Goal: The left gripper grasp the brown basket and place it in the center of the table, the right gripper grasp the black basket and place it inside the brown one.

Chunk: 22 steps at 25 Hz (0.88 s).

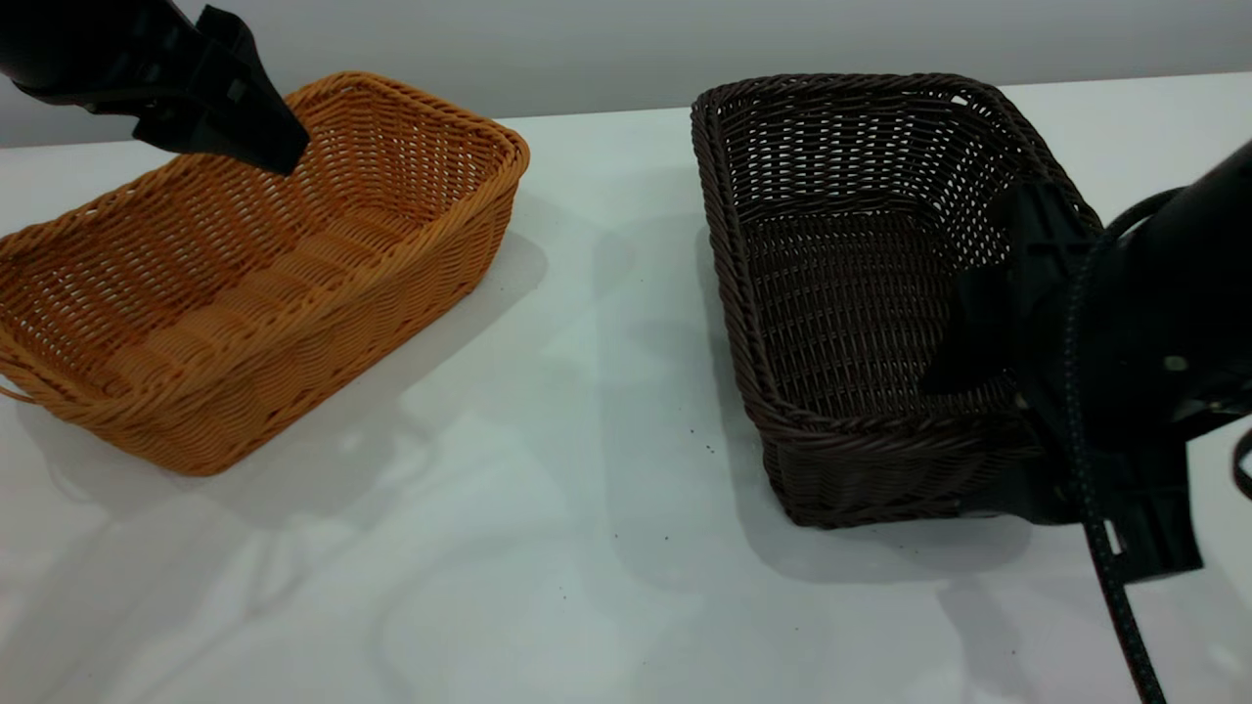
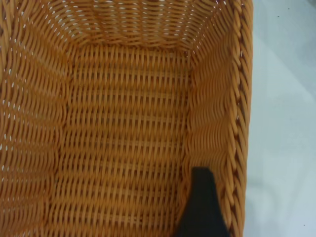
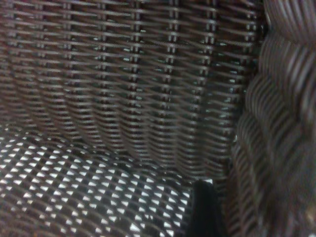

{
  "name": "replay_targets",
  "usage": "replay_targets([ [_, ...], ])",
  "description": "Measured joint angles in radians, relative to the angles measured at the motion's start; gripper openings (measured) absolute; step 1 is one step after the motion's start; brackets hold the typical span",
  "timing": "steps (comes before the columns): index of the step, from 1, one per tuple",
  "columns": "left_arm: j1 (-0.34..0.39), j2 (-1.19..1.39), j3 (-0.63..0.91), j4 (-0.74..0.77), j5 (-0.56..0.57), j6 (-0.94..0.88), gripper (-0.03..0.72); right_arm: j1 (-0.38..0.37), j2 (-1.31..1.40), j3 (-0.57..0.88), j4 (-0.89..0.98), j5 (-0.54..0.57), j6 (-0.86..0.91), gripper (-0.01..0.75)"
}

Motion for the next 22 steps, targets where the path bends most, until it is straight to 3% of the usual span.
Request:
replay_targets([
  [6,0.0,0.0,0.0,0.0,0.001,0.0,0.49,0.0,0.062,-0.056,0.003,-0.072,0.0,0.467],
  [12,0.0,0.0,0.0,0.0,0.002,-0.001,0.49,0.0,0.124,-0.068,0.029,-0.054,0.001,0.467],
  [22,0.0,0.0,0.0,0.0,0.009,-0.001,0.49,-0.001,0.182,-0.068,0.031,-0.113,0.002,0.452],
])
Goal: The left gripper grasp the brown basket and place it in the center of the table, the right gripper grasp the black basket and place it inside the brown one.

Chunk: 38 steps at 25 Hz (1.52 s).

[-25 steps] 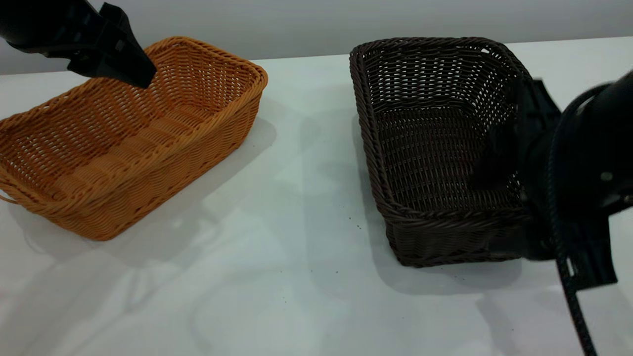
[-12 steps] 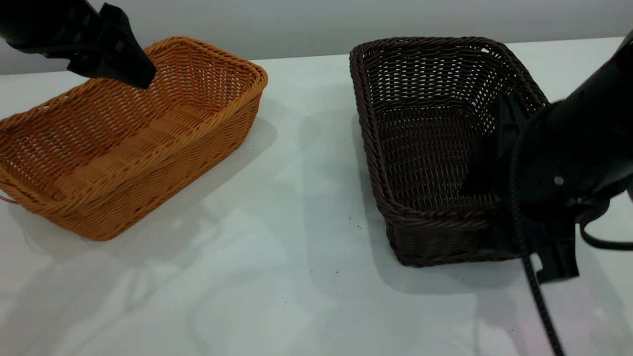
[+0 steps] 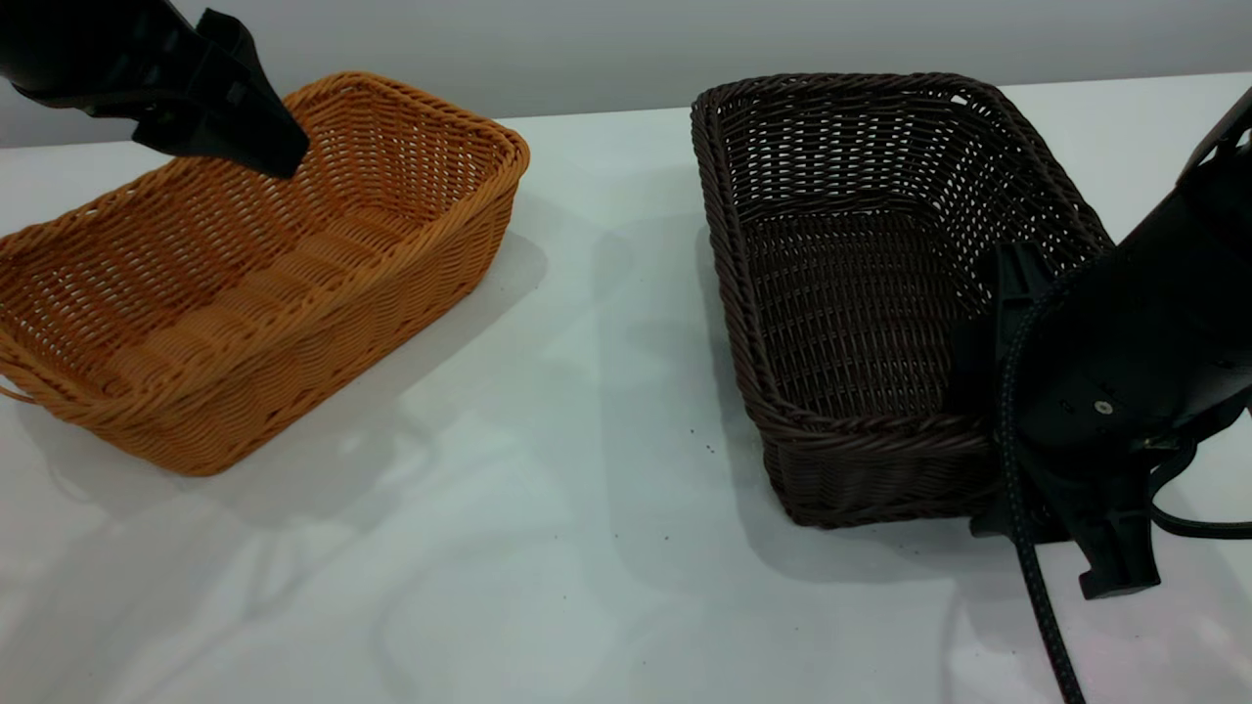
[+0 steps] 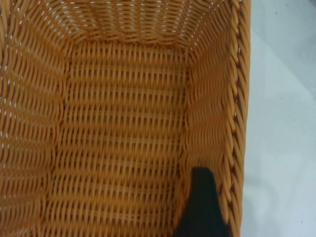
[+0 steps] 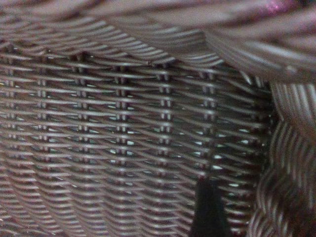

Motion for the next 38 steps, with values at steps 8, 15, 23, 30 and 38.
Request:
replay_targets([
  [8,0.0,0.0,0.0,0.0,0.004,0.0,0.49,0.0,0.0,0.0,-0.003,0.0,-0.003,0.416],
  [15,0.0,0.0,0.0,-0.002,0.006,0.0,0.49,0.0,0.0,0.0,0.042,-0.001,0.023,0.384],
  [23,0.0,0.0,0.0,-0.002,0.006,-0.001,0.49,0.0,0.0,0.001,0.045,0.005,0.026,0.14],
  [30,0.0,0.0,0.0,-0.002,0.007,-0.001,0.49,0.0,0.0,0.001,0.039,0.01,0.026,0.123],
  [38,-0.001,0.04,0.0,-0.001,-0.003,0.003,0.49,-0.024,-0.073,0.002,0.007,0.003,-0.085,0.123],
])
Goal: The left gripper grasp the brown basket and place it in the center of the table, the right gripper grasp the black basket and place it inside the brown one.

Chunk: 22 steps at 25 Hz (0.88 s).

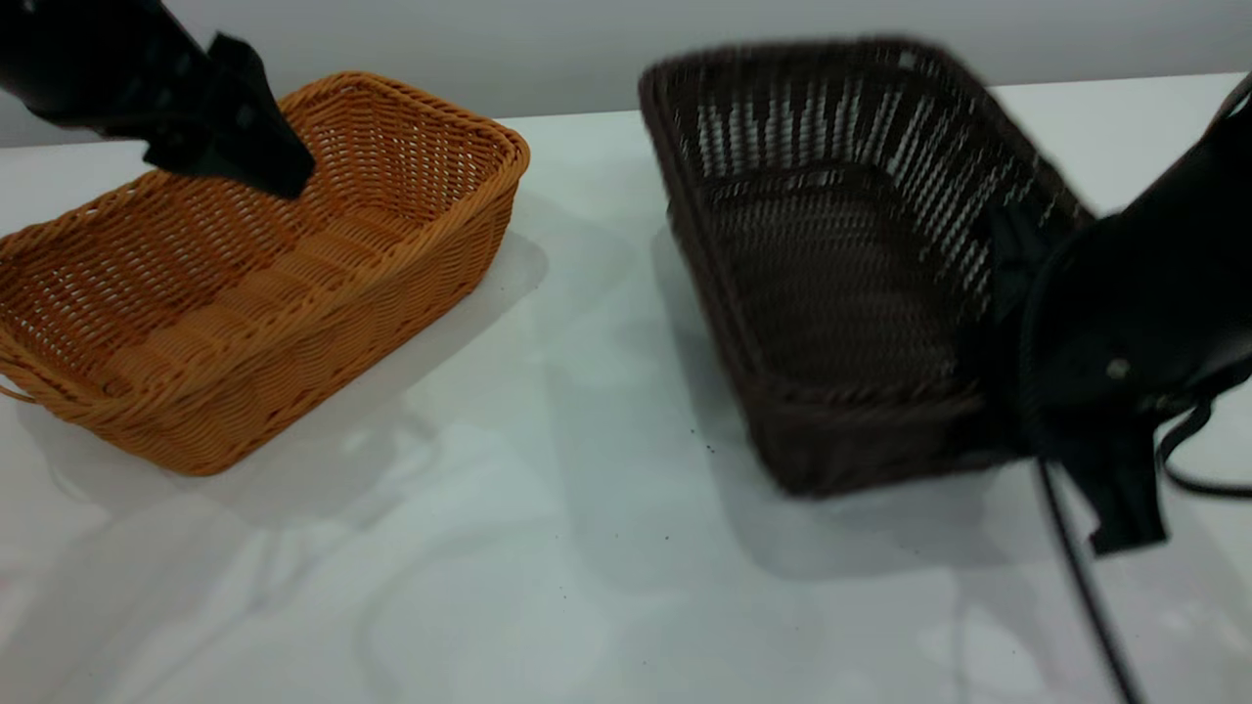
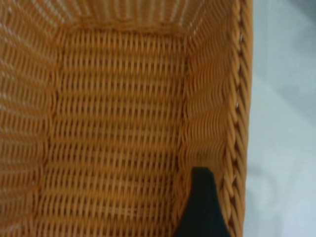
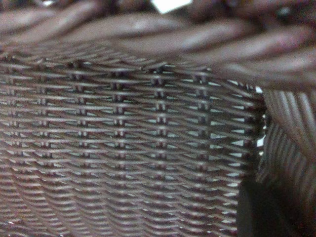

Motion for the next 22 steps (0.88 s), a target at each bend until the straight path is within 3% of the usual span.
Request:
replay_targets([
  [12,-0.1,0.207,0.0,-0.001,-0.142,-0.01,0.489,-0.214,-0.163,0.0,0.01,0.06,-0.244,0.123],
  [22,-0.107,0.297,0.0,-0.002,-0.256,-0.056,0.459,-0.268,-0.203,0.0,0.007,0.063,-0.388,0.123],
])
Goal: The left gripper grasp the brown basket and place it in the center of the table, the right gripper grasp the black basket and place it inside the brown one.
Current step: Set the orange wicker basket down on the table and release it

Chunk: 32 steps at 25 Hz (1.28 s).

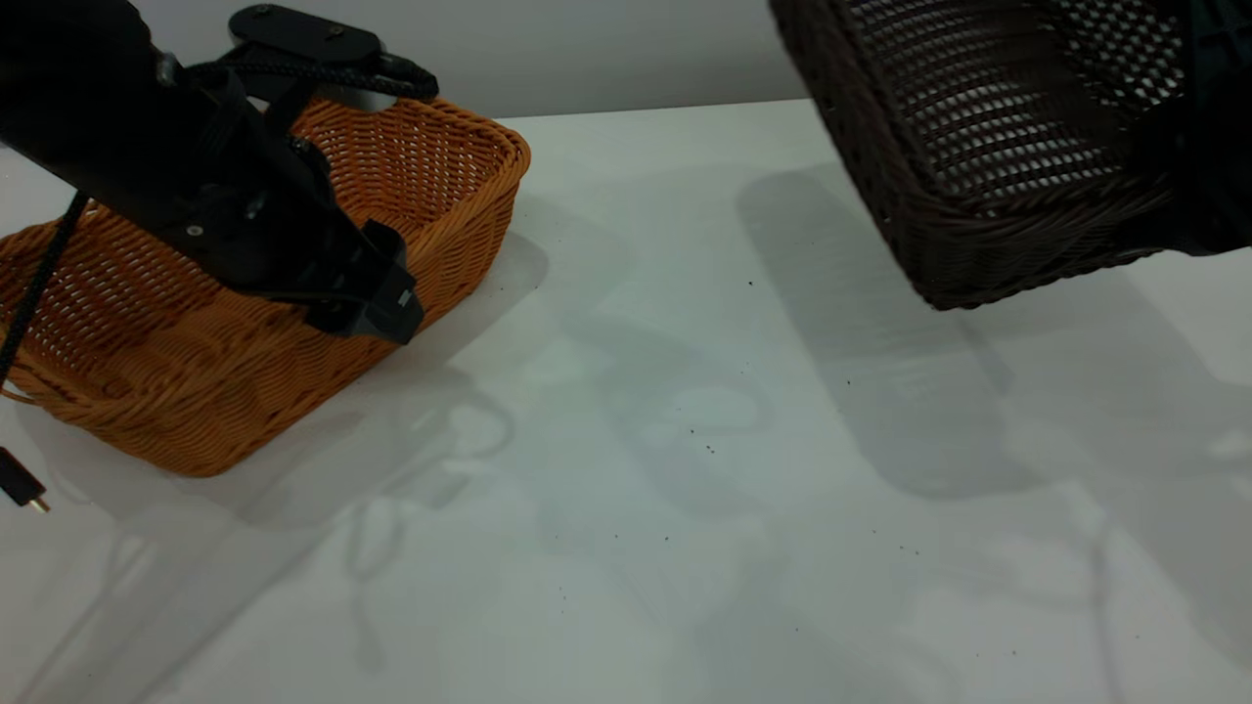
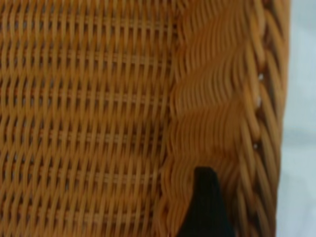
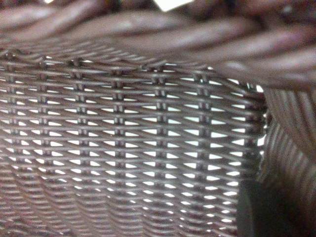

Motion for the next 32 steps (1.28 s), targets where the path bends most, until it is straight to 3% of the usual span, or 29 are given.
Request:
replay_targets([
  [6,0.0,0.042,0.0,0.0,-0.038,0.0,0.388,0.0,-0.001,-0.026,-0.019,0.007,-0.112,0.123],
  [14,0.0,0.06,-0.002,0.013,-0.012,0.016,0.111,-0.001,-0.002,-0.133,-0.024,0.074,-0.196,0.123],
  [21,-0.048,0.06,-0.002,0.006,0.129,0.106,0.111,-0.115,-0.002,-0.193,-0.058,0.205,-0.269,0.123],
  [32,-0.273,0.06,0.0,0.0,0.195,0.205,0.111,-0.29,-0.002,-0.27,-0.239,0.472,-0.319,0.123],
])
